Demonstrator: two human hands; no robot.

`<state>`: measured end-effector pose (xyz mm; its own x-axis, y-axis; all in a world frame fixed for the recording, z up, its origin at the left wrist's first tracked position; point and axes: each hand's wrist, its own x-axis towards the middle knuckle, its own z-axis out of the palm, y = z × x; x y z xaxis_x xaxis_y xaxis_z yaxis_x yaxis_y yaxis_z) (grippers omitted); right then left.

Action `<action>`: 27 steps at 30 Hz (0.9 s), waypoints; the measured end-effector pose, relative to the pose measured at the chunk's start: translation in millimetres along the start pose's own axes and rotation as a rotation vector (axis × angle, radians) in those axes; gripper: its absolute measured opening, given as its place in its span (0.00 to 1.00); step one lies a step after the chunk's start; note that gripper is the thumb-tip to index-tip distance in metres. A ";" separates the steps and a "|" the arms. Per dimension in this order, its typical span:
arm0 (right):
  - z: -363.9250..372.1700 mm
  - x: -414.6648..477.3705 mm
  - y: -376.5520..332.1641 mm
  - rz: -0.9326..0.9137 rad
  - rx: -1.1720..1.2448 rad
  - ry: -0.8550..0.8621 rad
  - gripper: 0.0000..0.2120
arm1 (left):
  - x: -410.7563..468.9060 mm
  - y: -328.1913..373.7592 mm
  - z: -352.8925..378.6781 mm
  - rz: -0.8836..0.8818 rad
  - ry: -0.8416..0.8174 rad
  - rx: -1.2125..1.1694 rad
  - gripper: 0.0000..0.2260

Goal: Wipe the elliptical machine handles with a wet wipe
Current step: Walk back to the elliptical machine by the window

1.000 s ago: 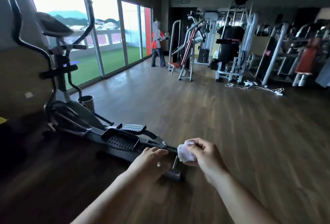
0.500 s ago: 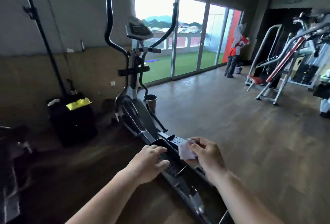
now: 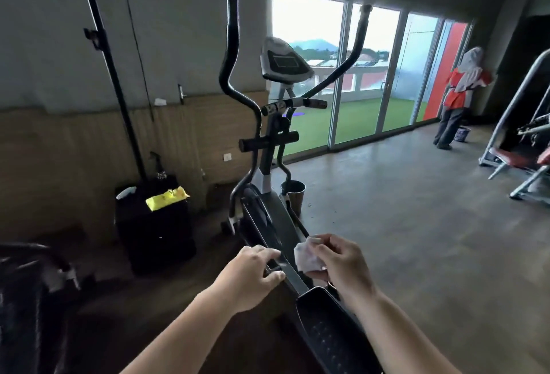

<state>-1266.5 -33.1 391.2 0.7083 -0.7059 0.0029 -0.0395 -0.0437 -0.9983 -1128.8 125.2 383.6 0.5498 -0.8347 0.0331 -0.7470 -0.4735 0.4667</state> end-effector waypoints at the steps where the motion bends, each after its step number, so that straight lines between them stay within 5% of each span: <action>1: 15.6 22.3 0.5 0.008 0.009 0.012 0.10 | 19.3 -16.3 -8.6 0.000 -0.016 0.000 0.24; 16: 155.9 262.0 -40.6 0.039 0.096 0.067 0.07 | 239.7 -162.5 -117.4 0.076 0.019 0.034 0.25; 27: 171.2 488.9 -69.1 0.091 0.299 0.166 0.08 | 470.1 -204.4 -173.6 0.181 0.123 0.021 0.23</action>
<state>-796.8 -254.1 451.5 0.5861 -0.8038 -0.1017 0.1283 0.2160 -0.9679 -652.8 -121.5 457.1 0.4462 -0.8666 0.2234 -0.8447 -0.3254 0.4248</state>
